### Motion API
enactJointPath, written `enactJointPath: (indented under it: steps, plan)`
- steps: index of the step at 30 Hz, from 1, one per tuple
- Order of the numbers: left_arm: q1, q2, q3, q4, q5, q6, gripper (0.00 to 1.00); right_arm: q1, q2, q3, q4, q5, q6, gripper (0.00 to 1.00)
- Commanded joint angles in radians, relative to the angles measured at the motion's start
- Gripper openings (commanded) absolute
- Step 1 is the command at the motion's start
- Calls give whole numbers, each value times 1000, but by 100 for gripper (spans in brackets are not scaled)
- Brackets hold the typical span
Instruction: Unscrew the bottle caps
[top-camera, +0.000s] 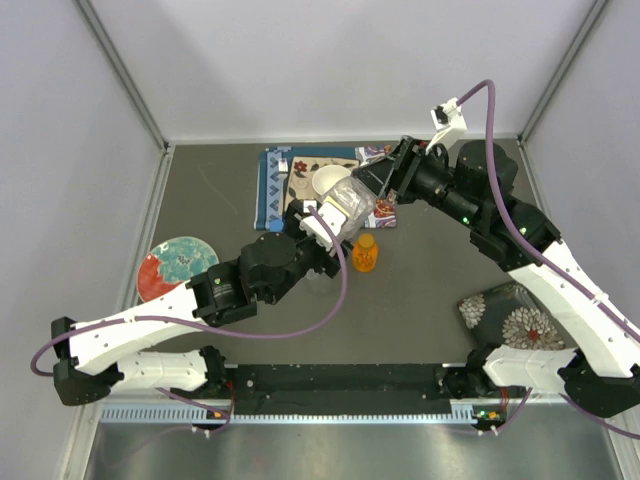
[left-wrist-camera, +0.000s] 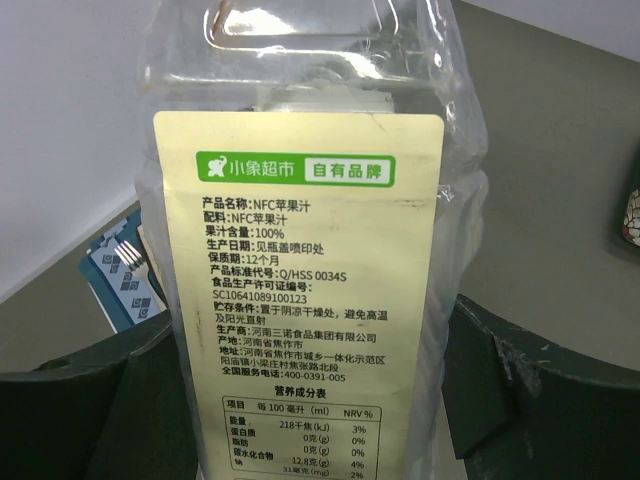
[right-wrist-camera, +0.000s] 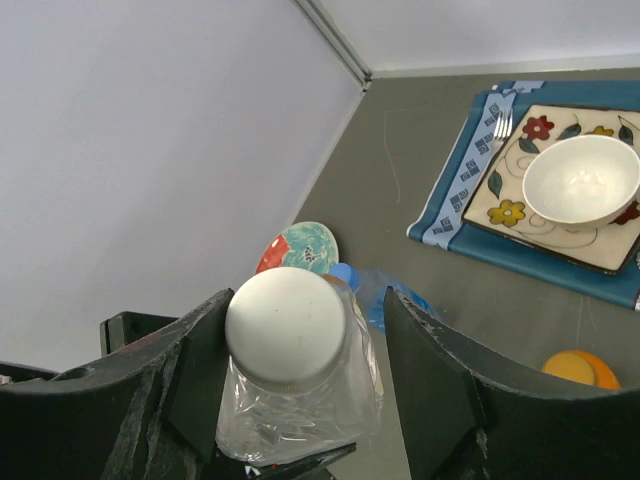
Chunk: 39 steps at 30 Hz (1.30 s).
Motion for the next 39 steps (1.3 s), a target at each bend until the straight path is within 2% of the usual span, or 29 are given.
enactJointPath:
  steps: [1, 2, 8, 10, 11, 12, 13, 18, 21, 22, 24, 25, 28, 29, 36, 39]
  plan:
    - [-7, -19, -7, 83, -21, 5, 28, -2, -24, -24, 61, 36, 4, 60]
    - [-5, -17, -8, 83, -21, 3, 28, -2, -27, -30, 69, 36, 5, 59]
    - [-7, -23, -16, 82, 19, -12, 28, -2, -56, -80, 137, 38, -3, 41]
    - [-7, -26, -17, 83, 56, -18, 28, -2, -65, -95, 155, 33, -18, 27]
    - [-7, -28, -17, 83, 69, -24, 28, -2, -68, -96, 158, 35, -21, 11]
    - [-7, -33, -20, 82, 100, -24, 29, 0, -70, -100, 160, 30, -29, 3]
    - [-5, -34, -22, 83, 112, -26, 29, -2, -72, -101, 160, 27, -32, 0]
    - [-2, -68, -28, 97, 246, -55, 29, -2, -99, -127, 189, -45, -82, 0]
    - [19, -98, -34, 105, 411, -70, 28, -3, -128, -139, 224, -138, -151, 0]
    - [30, -105, -34, 102, 557, -78, 28, -2, -131, -132, 224, -178, -180, 0]
    - [83, -118, -33, 92, 739, -103, 28, -2, -141, -109, 218, -297, -257, 0]
    - [105, -118, -31, 92, 901, -118, 29, -2, -151, -103, 212, -335, -289, 0]
    - [195, -105, -16, 101, 1135, -202, 29, -2, -185, -104, 207, -442, -380, 0]
    - [226, -100, -13, 111, 1257, -239, 29, -3, -193, -109, 206, -471, -419, 0]
    - [320, -62, -19, 201, 1557, -366, 28, -3, -243, -149, 178, -764, -555, 0]
    - [329, -48, -25, 279, 1622, -420, 29, -2, -239, -147, 175, -861, -567, 0]
